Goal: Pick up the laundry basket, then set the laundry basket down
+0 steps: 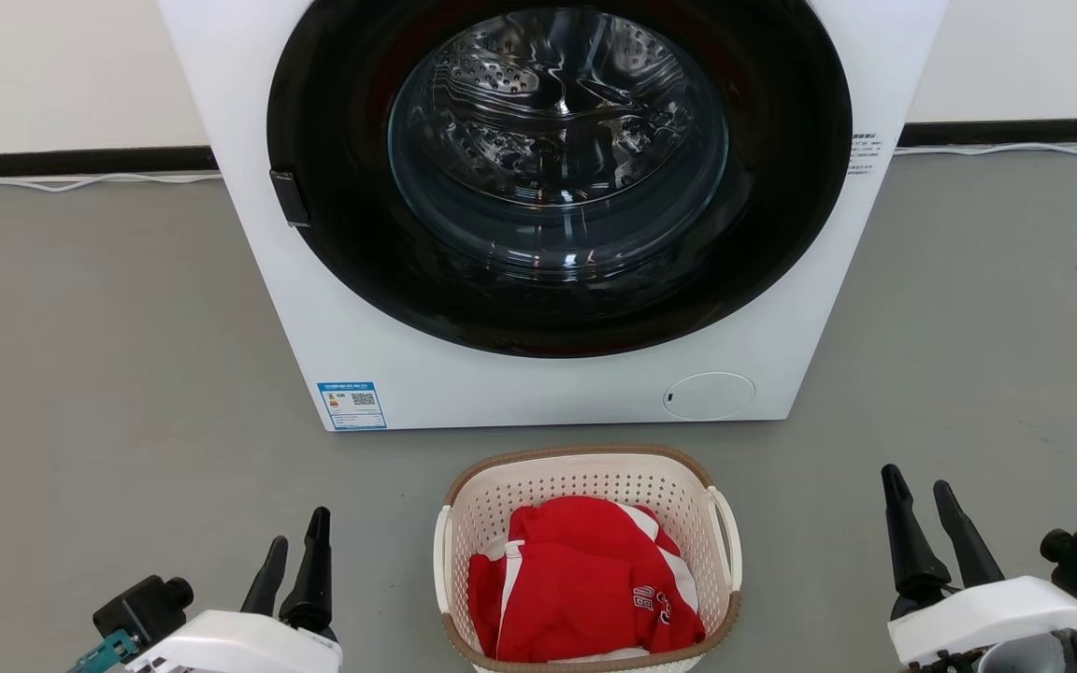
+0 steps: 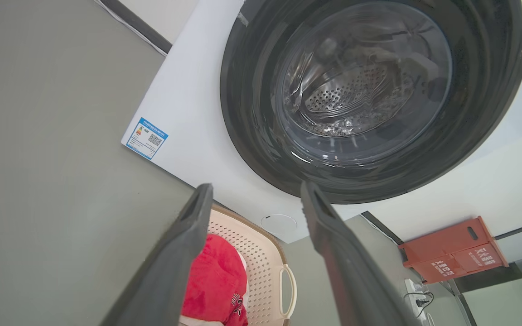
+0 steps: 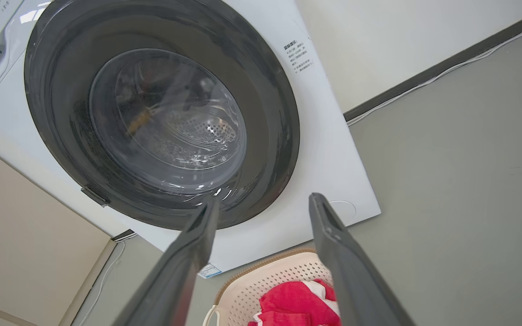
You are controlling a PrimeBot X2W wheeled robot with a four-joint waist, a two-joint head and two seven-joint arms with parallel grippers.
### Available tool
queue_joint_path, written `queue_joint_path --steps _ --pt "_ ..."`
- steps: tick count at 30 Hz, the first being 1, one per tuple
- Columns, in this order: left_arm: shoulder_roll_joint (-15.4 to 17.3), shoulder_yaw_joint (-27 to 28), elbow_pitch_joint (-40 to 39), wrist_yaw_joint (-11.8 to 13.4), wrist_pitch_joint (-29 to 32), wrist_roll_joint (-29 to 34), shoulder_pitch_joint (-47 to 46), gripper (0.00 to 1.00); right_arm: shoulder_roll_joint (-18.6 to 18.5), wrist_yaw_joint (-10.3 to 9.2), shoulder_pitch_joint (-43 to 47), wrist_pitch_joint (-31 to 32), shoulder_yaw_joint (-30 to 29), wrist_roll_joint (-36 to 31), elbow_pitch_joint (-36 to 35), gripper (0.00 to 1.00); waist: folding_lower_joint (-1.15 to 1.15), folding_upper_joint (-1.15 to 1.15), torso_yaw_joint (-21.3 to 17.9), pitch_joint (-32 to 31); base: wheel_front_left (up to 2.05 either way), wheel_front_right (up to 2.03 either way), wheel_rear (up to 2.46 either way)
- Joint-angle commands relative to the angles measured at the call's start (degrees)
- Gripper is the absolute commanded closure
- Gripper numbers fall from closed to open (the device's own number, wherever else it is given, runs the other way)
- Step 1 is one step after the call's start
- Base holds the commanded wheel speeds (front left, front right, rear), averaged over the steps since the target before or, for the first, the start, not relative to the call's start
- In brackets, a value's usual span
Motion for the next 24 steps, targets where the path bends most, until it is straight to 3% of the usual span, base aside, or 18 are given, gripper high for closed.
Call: queue_joint_path --steps 1,24 --pt "0.62 0.84 -1.14 -0.15 -0.79 1.67 -2.96 0.00 -1.04 0.26 -3.04 -1.17 0.98 -1.87 -1.37 0.00 0.00 0.00 -0.01 0.01 0.00 0.00 0.00" --pt "0.77 0.53 0.49 -0.34 -4.72 17.08 -3.56 0.00 -2.05 0.34 -3.06 -5.04 2.62 -17.64 -0.53 0.00 0.00 0.00 -0.08 -0.03 0.00 0.00 0.00"
